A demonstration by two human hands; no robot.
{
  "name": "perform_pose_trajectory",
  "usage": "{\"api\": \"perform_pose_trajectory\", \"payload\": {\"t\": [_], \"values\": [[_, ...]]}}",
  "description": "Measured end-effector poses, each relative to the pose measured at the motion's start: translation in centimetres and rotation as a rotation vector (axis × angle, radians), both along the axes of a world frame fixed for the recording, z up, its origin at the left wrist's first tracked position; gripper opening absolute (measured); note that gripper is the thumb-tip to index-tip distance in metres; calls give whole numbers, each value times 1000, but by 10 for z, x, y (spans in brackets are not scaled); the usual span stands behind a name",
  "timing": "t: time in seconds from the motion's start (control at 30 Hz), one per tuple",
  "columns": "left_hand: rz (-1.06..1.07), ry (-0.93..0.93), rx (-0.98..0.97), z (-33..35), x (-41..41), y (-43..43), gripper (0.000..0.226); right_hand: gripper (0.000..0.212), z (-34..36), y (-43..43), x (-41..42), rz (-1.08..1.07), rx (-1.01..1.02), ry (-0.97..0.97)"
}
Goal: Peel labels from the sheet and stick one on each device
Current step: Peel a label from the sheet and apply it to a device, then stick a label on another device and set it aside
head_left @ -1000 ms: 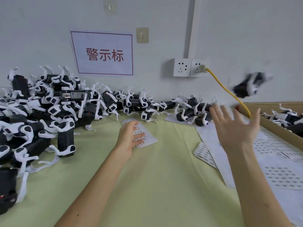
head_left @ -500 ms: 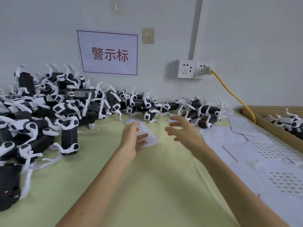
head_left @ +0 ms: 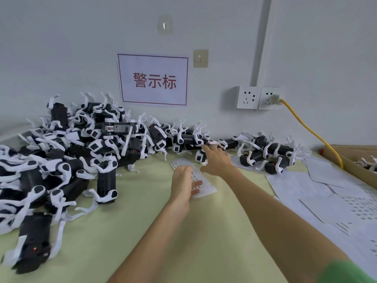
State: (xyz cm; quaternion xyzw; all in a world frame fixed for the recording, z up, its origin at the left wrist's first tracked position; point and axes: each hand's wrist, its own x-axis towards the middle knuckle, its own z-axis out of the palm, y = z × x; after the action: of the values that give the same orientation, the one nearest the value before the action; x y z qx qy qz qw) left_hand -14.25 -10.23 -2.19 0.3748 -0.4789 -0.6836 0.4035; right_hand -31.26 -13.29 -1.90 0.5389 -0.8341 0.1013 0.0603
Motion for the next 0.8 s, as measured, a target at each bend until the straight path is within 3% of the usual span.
{"api": "perform_pose_trajectory", "payload": {"t": [0.1,0.17,0.3,0.47,0.53,0.63,0.7,0.8], "values": [[5,22,30,2,2,-3,16,51,0,1,-5,16,-109,-13],[3,28,45,2,4,-3,15,46,2,11,-4,59,-123,-63],[-42,17,7,2,6,-2,12,35,20,44,2,94,-341,-348],[-184,-133,-229,-2,2,8,61,36,41,100,33,182,-716,-769],[-239,-47,-332,-3,-2,12,57,37,40,118,47,261,-775,-859],[-301,67,-481,-1,2,17,29,24,31,136,63,384,-786,-844],[-342,120,-392,-1,4,19,25,32,23,143,67,411,-786,-804],[-316,134,-165,0,1,15,44,30,11,147,61,317,-774,-846]]}}
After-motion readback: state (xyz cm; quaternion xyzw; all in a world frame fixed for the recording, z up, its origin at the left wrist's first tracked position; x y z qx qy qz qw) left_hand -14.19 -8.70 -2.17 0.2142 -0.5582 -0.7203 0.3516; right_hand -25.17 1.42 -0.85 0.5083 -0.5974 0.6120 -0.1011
